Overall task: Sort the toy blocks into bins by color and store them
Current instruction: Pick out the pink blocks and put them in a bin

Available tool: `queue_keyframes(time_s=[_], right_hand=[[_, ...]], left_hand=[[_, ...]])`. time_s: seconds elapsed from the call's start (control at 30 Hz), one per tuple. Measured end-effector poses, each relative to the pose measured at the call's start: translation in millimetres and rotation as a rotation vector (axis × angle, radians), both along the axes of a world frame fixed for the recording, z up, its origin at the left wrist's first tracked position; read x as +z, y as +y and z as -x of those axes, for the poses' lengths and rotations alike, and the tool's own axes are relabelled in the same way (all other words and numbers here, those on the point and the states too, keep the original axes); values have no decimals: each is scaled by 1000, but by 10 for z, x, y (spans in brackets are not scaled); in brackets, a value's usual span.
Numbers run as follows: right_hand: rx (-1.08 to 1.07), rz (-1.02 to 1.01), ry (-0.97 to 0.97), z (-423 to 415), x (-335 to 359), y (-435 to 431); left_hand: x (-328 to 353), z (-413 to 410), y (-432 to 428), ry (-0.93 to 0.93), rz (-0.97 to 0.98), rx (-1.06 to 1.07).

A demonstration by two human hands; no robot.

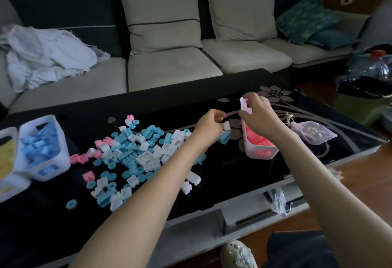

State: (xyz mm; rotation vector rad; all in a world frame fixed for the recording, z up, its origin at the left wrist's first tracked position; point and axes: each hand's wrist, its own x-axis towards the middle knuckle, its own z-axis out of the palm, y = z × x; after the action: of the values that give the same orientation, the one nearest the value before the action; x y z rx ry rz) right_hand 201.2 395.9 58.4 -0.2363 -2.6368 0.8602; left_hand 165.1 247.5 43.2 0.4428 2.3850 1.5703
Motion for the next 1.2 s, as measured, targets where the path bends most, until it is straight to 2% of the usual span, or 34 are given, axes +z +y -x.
queue_keyframes(time_s=[0.1,0.27,0.33,0.47,0.53,0.67,0.8,0.9,0.97,1.13,1.2], right_hand=[[111,8,-4,-30,67,-435],[479,-51,-83,-37,-11,-1408],[622,-105,-161,-3,-78,-1817],[823,-155,-314,117,-165,-2501],[847,-180,-325,188,-209,-2759],[846,-238,-324,312,-307,-3080],[797,-218,-301,470,-363,-3155],[719,-149,-261,678,-390,-3158],[711,-171,-248,804,-410,-3202],[690,-455,-315,1016,-536,-3402],[652,-468,-297,1077,-568,-3476]], left_hand=[[-35,21,-509,9,111,17],[-175,63,-1735,5,248,192],[-257,36,-2243,42,344,314],[-426,-102,-2985,74,257,650],[-492,-183,-3159,72,294,658],[-516,-227,-3169,153,483,397],[-490,-182,-3172,246,589,290],[-507,-111,-3205,262,626,274],[-550,-49,-3219,228,667,270],[-609,13,-3266,310,796,415],[-610,17,-3334,391,831,510]])
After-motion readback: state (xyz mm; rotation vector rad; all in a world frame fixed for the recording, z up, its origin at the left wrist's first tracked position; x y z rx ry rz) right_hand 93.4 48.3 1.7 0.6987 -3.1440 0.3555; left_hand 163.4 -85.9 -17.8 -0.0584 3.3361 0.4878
